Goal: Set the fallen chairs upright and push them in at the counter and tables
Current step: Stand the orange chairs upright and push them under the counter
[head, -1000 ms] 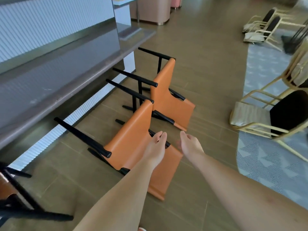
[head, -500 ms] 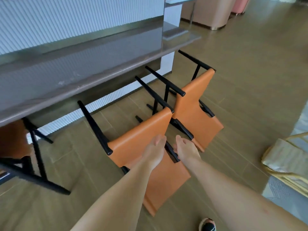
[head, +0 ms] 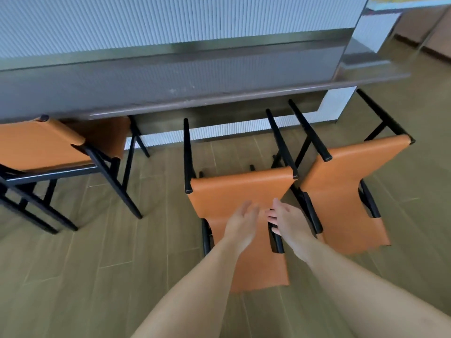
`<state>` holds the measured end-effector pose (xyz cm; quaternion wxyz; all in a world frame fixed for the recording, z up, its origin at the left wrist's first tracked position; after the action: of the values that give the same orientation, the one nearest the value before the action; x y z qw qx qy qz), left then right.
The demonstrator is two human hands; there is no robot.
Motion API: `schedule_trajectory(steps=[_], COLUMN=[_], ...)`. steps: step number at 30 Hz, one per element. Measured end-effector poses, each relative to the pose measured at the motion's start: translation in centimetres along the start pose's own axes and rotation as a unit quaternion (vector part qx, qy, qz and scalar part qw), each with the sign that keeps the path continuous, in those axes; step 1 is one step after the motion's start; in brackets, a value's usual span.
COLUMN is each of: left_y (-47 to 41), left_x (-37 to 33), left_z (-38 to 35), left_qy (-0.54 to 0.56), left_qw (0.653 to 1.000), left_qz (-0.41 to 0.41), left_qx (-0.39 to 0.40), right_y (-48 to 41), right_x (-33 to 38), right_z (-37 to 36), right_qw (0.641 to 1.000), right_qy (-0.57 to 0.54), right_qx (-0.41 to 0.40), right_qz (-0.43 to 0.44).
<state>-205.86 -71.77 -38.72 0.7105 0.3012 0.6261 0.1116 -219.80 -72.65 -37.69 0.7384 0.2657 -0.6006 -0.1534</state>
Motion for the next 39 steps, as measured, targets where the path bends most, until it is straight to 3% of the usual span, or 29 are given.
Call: schedule_trajectory(steps=[13, 23, 29, 39], left_y=[-0.4, -6.2, -13.8, -28.8], left_x=[4.6, 11.9, 21.3, 44.2], left_z=[1.8, 0.7, -1.7, -4.9], left_qy=[0.015, -0.013, -0.066, -0.194], left_qw=[0.999, 0.996, 0.991, 0.970], left_qz=[0.026, 0.045, 0.066, 0.125], left_qx=[-0.038, -0.078, -0.096, -0.074], right_y=[-1.5, -8.7, -16.7, -29.6], right_x=[-2.4, -10.5, -21.4, -41.6], right_z=[-1.0, 0.1, 0.2, -2.5], right_qw=[0.999, 0.996, 0.989, 0.974], right_qy=[0.025, 0.080, 0.133, 0.207], right_qx=[-0.018, 0.029, 0.060, 0.055], right_qz=[0.004, -0.011, -0.029, -0.074])
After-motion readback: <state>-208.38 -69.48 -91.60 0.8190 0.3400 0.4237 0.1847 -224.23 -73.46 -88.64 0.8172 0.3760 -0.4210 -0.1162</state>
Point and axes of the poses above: each hand's wrist, its own y-axis away from the middle knuckle, its own z-axis out of the back of the hand, x = y × z, the point moved 9 cm from there along -y, towards the middle knuckle, and after that the axes turned 14 degrees about x, right-handed, at the moved point
